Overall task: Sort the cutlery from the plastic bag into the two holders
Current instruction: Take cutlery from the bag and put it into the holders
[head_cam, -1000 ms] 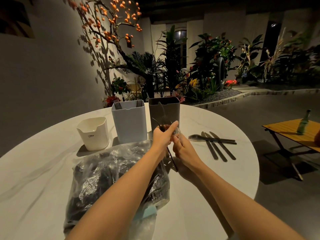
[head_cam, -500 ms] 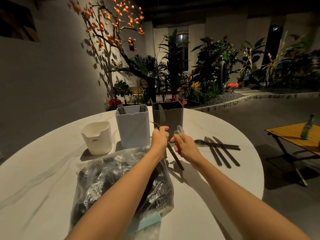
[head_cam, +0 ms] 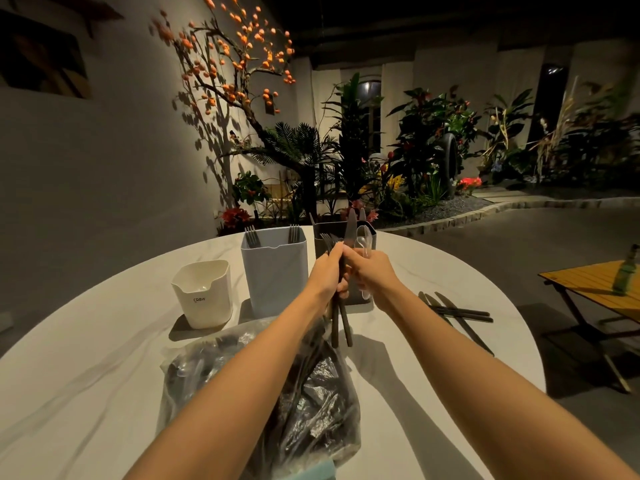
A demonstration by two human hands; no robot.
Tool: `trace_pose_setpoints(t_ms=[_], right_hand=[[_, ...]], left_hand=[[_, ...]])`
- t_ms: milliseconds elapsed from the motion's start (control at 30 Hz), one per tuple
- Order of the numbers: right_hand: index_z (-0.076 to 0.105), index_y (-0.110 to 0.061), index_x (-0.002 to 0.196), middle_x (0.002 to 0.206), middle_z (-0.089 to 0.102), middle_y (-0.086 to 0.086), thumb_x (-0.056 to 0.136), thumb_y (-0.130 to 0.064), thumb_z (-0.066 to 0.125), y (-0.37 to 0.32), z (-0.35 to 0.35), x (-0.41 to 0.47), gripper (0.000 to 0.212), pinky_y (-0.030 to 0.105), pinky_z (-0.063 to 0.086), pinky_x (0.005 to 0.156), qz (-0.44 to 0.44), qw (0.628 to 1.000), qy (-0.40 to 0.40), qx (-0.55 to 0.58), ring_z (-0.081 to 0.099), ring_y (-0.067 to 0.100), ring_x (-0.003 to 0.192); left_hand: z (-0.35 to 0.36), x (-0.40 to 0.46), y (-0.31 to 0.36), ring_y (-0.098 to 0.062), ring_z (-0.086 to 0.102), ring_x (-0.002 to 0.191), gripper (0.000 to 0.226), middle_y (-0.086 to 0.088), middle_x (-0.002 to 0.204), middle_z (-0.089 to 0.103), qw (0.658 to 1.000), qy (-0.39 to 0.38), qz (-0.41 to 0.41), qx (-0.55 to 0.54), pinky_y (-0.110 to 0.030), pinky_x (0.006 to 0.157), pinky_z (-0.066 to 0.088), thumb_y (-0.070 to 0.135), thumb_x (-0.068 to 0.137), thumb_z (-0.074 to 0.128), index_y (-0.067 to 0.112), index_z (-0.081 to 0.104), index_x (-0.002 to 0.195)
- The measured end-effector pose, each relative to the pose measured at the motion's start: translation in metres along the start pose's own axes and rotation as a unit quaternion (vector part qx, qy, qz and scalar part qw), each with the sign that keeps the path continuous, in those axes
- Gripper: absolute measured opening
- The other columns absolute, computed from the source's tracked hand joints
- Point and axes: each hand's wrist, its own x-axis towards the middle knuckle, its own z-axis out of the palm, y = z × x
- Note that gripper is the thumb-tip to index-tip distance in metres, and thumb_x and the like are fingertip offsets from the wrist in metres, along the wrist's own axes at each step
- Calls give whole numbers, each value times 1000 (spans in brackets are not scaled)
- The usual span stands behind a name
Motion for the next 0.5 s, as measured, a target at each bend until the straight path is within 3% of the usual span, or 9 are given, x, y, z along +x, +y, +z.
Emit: trace_pose_setpoints(t_ms=[67, 133, 200, 333, 500], right_hand=[[64, -12, 74, 62, 61, 1, 93, -30, 62, -4, 2, 7, 26, 12, 36, 38, 10, 1000, 15, 4, 51, 3, 46], [64, -13, 74, 65, 64, 1, 95, -26, 59, -8, 4, 12, 25, 14, 43, 43, 0, 1000, 13, 10, 58, 6, 54], [64, -13, 75, 70, 67, 5, 97, -23, 56, -14, 6, 16, 26, 19, 50, 51, -32, 999, 16, 5, 64, 13, 64], [63, -7, 87, 67, 54, 0, 99, -21, 50, -27, 7, 30, 23, 17, 40, 55, -107, 989, 105, -14, 51, 9, 64], [57, -10, 97, 74, 55, -2, 99, -21, 51, -43, 10, 47, 13, 17, 40, 67, -164, 973, 145, 65, 53, 9, 74]], left_hand=[[-1, 3, 7, -10, 40, 45, 41, -4, 66, 52, 1000, 8, 2, 11, -24, 47, 40, 39, 104, 28, 18, 64, 98], [-2, 7, 13, -16, 56, 59, 37, -8, 79, 63, 998, 46, 11, 33, -33, 61, 52, 38, 104, 29, 25, 62, 92], [-5, 14, 15, -19, 62, 75, 39, -9, 85, 65, 993, 95, 29, 62, -32, 70, 54, 33, 105, 28, 19, 62, 92], [-14, 26, 23, -13, 50, 58, 35, -3, 66, 50, 989, 141, 41, 29, -21, 50, 42, 29, 106, 27, 7, 55, 100], [-20, 39, 32, -10, 30, 50, 27, 0, 62, 34, 988, 147, 25, 33, -23, 46, 29, 27, 105, 29, 8, 49, 104]])
